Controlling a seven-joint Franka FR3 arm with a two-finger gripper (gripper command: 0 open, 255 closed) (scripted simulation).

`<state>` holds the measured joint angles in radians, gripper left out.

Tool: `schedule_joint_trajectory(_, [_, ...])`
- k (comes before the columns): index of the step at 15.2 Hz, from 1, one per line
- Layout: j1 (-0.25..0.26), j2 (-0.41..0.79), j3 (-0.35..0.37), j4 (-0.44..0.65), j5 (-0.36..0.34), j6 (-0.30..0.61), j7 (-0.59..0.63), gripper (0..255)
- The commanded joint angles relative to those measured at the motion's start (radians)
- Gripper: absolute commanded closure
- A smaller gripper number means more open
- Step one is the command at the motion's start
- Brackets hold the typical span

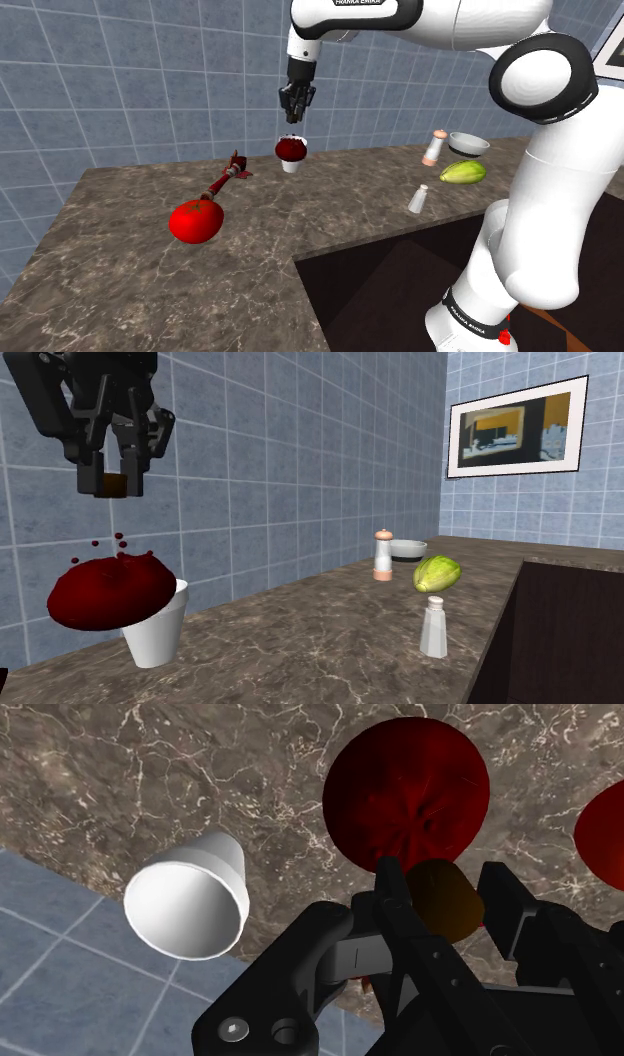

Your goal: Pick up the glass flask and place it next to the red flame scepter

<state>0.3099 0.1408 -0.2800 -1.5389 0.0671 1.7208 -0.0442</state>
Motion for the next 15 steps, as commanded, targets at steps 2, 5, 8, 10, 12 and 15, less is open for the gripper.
schedule_joint_trajectory(2, [0.002,-0.007,0.001,-0.052,-0.002,0.046,0.000,255])
schedule_joint_trajectory(5, [0.003,-0.010,0.001,-0.095,-0.002,0.087,-0.001,255])
schedule_joint_trajectory(8, [0.004,-0.010,0.002,-0.136,-0.001,0.127,-0.003,255])
schedule_joint_trajectory(10, [0.004,-0.009,0.002,-0.161,-0.001,0.154,-0.004,255])
schedule_joint_trajectory(12, [0.004,-0.007,0.003,-0.185,0.000,0.180,-0.005,255])
schedule_joint_trajectory(15, [0.005,-0.002,0.003,-0.220,0.003,0.219,-0.007,255])
